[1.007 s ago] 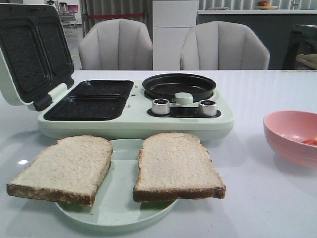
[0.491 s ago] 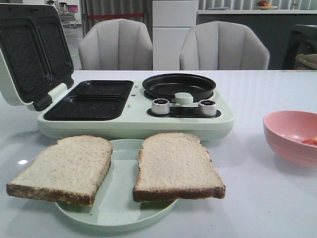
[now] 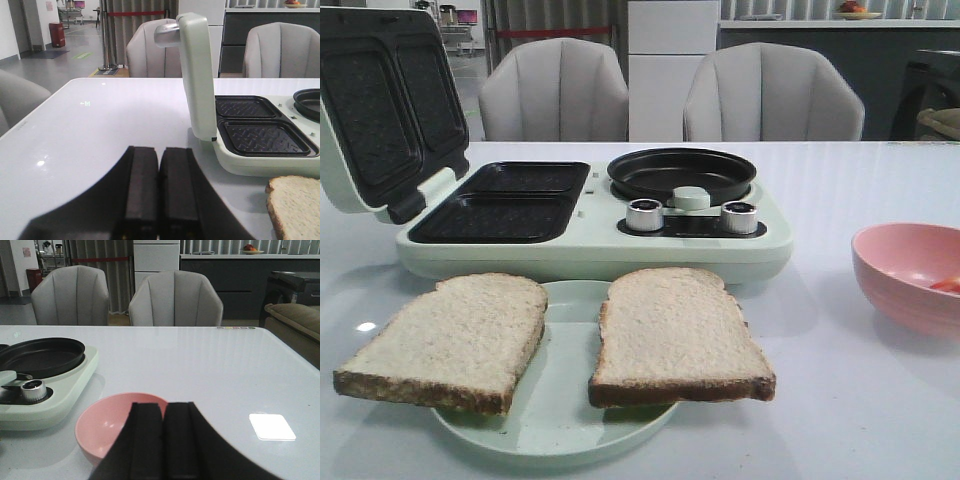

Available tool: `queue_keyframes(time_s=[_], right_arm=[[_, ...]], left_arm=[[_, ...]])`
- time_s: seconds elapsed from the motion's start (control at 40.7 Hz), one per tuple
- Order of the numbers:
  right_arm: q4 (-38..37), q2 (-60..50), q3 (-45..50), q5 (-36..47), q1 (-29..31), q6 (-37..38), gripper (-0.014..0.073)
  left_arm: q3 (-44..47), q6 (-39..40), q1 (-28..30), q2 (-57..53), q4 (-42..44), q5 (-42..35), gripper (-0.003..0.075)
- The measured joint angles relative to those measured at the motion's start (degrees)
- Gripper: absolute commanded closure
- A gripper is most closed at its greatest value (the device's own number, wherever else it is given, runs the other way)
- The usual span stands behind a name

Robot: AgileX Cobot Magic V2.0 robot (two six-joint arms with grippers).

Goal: Make breakfast with bread and shrimp

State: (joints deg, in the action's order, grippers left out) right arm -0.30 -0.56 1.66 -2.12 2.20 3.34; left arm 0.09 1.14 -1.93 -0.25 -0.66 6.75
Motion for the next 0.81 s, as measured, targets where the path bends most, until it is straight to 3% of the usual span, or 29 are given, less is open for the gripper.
queue_keyframes(time_s=[0.81], right_arm=[[-0.3, 0.0, 0.0, 0.1, 0.0, -0.2, 0.0548]], left_arm=[[0.0, 0.0, 0.0, 0.0, -1.4, -1.3, 0.0619]])
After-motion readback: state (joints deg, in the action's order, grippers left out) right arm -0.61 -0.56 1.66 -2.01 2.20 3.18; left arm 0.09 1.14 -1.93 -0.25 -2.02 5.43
